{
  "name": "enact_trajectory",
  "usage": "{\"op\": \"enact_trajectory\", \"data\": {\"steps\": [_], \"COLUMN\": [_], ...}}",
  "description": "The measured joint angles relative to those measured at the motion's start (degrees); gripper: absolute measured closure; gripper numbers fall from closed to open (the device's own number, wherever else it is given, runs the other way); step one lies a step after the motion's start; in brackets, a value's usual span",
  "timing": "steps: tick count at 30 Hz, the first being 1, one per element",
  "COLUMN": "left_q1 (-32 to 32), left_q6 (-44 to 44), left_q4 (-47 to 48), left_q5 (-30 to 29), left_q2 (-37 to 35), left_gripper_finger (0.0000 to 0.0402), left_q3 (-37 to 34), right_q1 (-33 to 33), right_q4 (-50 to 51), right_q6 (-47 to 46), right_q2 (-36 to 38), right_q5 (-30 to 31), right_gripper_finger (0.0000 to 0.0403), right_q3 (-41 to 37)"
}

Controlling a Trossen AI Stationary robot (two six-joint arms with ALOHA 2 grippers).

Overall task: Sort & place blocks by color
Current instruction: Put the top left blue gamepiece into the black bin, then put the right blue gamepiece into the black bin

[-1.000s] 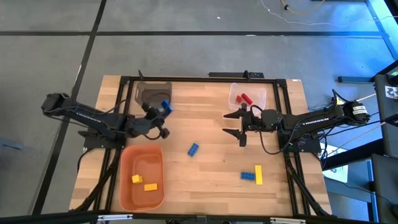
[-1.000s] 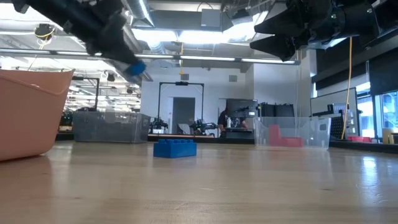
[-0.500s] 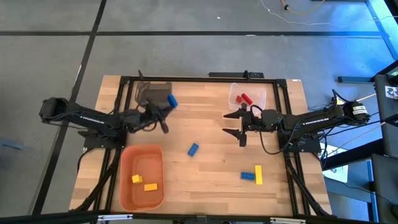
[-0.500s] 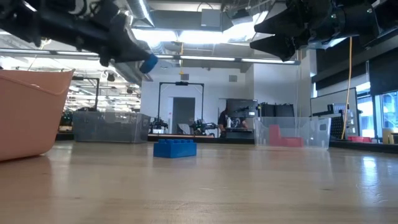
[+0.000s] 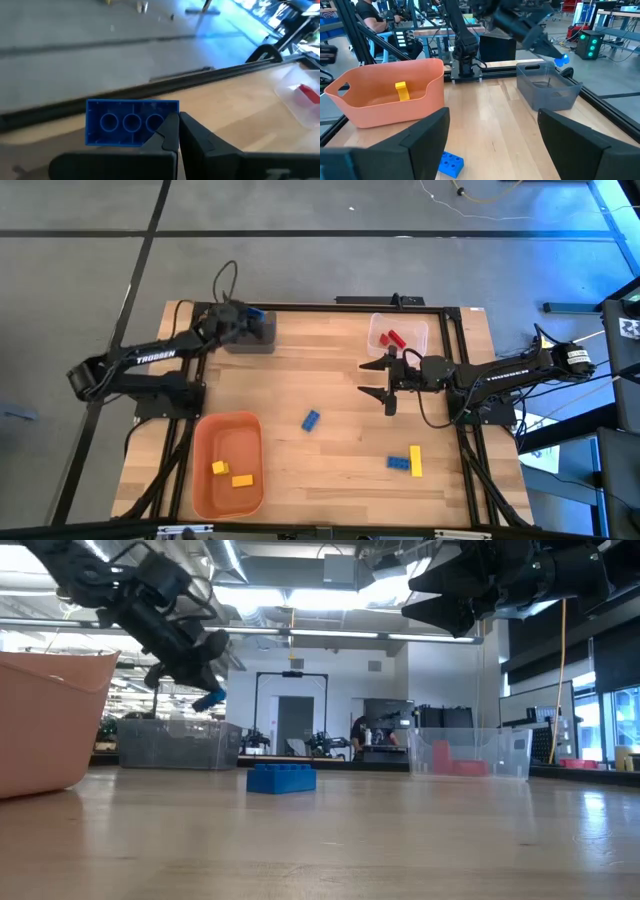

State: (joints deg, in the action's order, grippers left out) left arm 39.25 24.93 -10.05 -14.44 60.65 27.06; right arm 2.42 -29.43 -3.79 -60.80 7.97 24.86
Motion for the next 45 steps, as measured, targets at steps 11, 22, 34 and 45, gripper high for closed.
{"op": "enact_trajectory", "data": {"steps": [11, 22, 34, 45], "left_q1": [2.8, 1.6, 1.7, -2.6], "left_q6": [2.6, 6.0, -0.1, -6.3], "left_q4": [25.8, 40.3, 40.5, 36.1], "left_q5": [1.0, 1.9, 3.0, 9.7], "left_q2": [11.6, 19.6, 19.9, 9.3], "left_gripper_finger": [0.0401, 0.0401, 0.0305, 0.0253], "left_q3": [10.8, 19.0, 19.1, 26.9], "right_q1": [0.0, 0.0, 0.0, 0.0], "right_q4": [0.0, 0.0, 0.1, 0.1], "right_q6": [0.0, -0.2, -0.2, -0.2], "right_q2": [0.0, 0.0, 0.0, 0.0], "right_q5": [0.0, 0.0, 0.0, 0.0], "right_gripper_finger": [0.0099, 0.0099, 0.0099, 0.0099], "right_q3": [0.0, 0.0, 0.0, 0.0]}}
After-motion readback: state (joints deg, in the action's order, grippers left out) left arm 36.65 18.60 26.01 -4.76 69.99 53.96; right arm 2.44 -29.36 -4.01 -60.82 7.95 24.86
